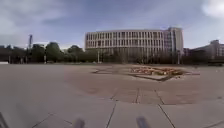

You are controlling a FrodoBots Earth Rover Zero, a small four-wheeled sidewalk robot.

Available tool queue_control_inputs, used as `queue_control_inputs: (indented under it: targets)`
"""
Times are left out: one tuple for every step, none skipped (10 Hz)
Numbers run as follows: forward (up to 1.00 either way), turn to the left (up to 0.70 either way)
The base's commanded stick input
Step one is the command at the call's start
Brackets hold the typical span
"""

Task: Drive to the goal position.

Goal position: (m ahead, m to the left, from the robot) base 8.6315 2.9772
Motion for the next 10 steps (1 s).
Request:
queue_control_inputs:
  targets:
    - [0.18,0.42]
    - [0.0,0.45]
    - [0.0,0.45]
    - [0.0,0.45]
    - [0.0,0.45]
    - [0.0,0.45]
    - [0.0,0.45]
    - [0.0,0.45]
    - [0.0,0.45]
    - [0.0,0.45]
